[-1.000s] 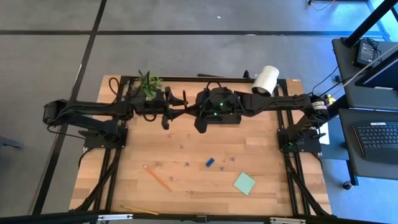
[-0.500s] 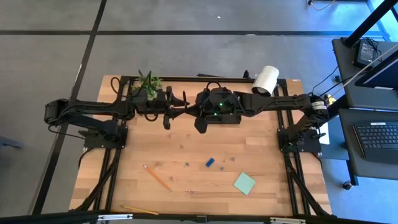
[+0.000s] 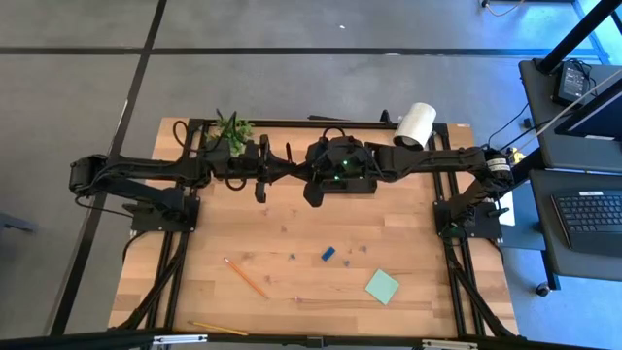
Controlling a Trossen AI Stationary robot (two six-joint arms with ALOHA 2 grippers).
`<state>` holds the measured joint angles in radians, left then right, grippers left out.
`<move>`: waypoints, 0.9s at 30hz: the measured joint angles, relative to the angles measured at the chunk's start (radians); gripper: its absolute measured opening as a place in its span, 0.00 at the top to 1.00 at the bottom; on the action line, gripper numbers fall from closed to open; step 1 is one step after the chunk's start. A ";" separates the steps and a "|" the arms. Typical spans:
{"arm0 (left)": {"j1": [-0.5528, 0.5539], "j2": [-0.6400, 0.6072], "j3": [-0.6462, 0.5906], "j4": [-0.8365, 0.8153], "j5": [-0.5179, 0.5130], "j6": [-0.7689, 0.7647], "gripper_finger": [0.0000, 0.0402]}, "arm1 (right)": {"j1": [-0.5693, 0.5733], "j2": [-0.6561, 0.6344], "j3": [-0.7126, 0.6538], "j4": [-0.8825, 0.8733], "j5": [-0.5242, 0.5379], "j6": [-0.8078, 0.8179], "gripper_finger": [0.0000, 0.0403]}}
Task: Pick and place office supplies into organizer
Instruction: Put the black pen into the black desk organizer
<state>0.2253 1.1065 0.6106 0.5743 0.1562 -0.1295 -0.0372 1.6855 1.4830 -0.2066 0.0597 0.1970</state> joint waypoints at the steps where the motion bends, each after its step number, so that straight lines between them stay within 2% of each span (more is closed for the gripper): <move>1: 0.000 0.000 0.000 0.000 0.000 0.000 0.92 | 0.000 0.000 0.000 0.000 0.000 0.000 0.90; 10: -0.001 0.000 0.000 -0.001 -0.003 0.002 0.92 | 0.000 0.000 0.000 -0.004 -0.001 0.010 0.86; 20: 0.000 0.000 -0.003 -0.006 -0.015 0.040 0.92 | 0.001 0.000 0.000 -0.120 -0.013 0.080 0.52; 23: 0.000 0.000 -0.003 -0.005 -0.009 0.101 0.92 | 0.001 -0.007 0.000 -0.170 -0.032 0.121 0.44; 27: 0.000 0.000 -0.003 -0.005 -0.014 0.252 0.92 | 0.001 -0.029 0.000 -0.231 -0.075 0.224 0.38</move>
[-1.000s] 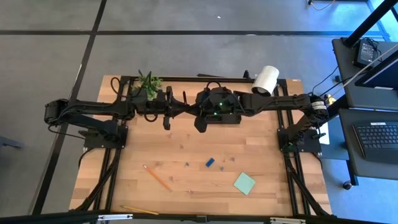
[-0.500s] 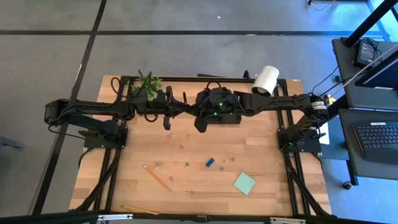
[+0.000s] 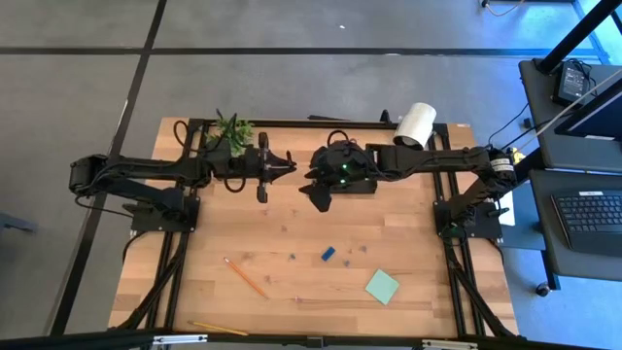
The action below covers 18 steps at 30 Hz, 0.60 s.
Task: Pick and place office supplies into organizer
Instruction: Put the black pen into the black desk organizer
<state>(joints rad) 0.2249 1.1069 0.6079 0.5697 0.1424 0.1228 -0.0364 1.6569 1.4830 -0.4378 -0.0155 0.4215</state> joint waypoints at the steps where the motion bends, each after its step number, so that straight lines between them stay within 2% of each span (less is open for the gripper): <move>1: 0.000 0.000 0.000 0.000 -0.006 0.049 0.92 | 0.000 -0.003 0.000 -0.007 -0.017 0.023 0.38; 5: 0.000 0.000 0.000 -0.005 -0.022 0.321 0.90 | 0.000 -0.013 0.000 -0.015 -0.088 0.094 0.37; 11: 0.000 0.000 0.000 -0.005 -0.052 0.806 0.90 | 0.007 -0.013 0.000 -0.016 -0.094 0.176 0.37; 18: -0.007 0.000 0.000 -0.005 -0.231 1.374 0.90 | 0.023 -0.013 0.000 -0.016 -0.094 0.259 0.37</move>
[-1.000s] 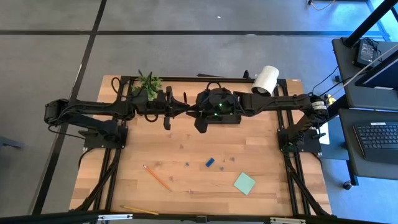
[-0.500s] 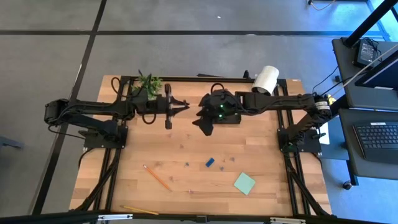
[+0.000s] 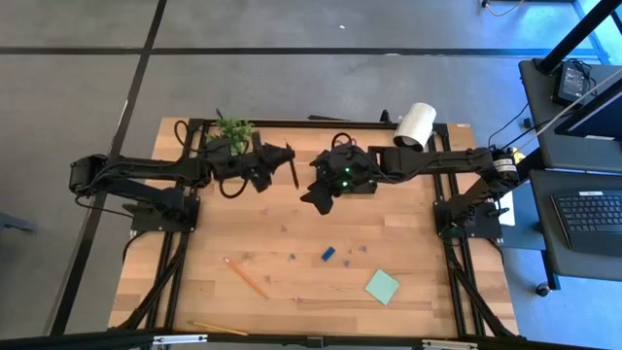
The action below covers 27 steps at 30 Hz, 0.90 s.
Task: Pick and place office supplies into organizer
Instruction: Put the black pen into the black desk organizer
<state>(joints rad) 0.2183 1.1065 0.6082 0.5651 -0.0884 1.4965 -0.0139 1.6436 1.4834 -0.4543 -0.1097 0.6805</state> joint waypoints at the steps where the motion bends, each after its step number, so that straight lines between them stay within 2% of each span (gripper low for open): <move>1: -0.003 0.000 0.000 0.000 -0.033 0.079 0.90 | 0.001 0.000 0.000 0.000 0.000 0.001 0.37; 7: -0.035 0.000 0.000 0.000 -0.227 0.502 0.89 | 0.003 0.000 0.000 0.000 0.003 0.051 0.37; 11: -0.072 0.000 0.000 0.000 -0.281 0.675 0.89 | -0.002 0.000 0.000 0.003 0.035 0.050 0.37; 17: -0.132 0.000 0.001 0.009 -0.280 0.695 0.89 | -0.026 0.000 0.000 0.115 0.140 -0.060 0.37; 27: -0.190 0.000 0.001 0.045 -0.279 0.690 0.89 | -0.058 0.000 0.000 0.210 0.154 -0.111 0.37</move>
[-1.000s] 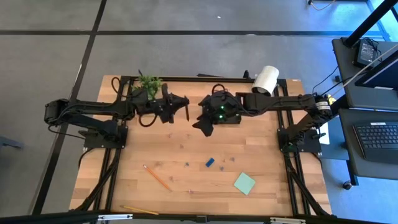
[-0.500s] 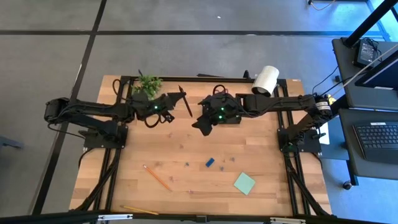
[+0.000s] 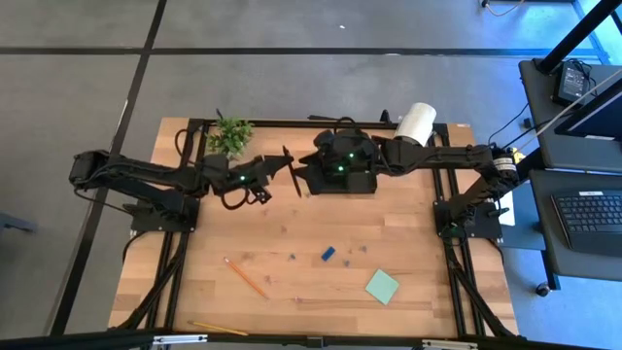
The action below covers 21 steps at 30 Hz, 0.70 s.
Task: Pick and place office supplies into organizer
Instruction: Put the black pen into the black desk organizer
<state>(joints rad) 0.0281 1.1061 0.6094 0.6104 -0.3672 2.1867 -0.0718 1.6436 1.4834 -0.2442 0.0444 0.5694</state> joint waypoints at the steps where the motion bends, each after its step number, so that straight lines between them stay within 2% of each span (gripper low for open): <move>1: -0.002 0.000 0.000 0.001 0.000 0.000 0.89 | 0.000 0.000 0.000 0.003 0.000 0.000 0.37; 9: -0.009 0.000 0.000 0.011 0.001 -0.003 0.89 | 0.000 0.000 0.000 0.066 -0.039 0.003 0.45; 21: -0.009 0.000 0.000 0.029 0.001 -0.001 0.89 | 0.003 0.007 0.000 0.070 -0.039 0.004 0.56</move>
<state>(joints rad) 0.0193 1.1061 0.6094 0.6391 -0.3660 2.1857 -0.0690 1.6503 1.4838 -0.1741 0.0055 0.5729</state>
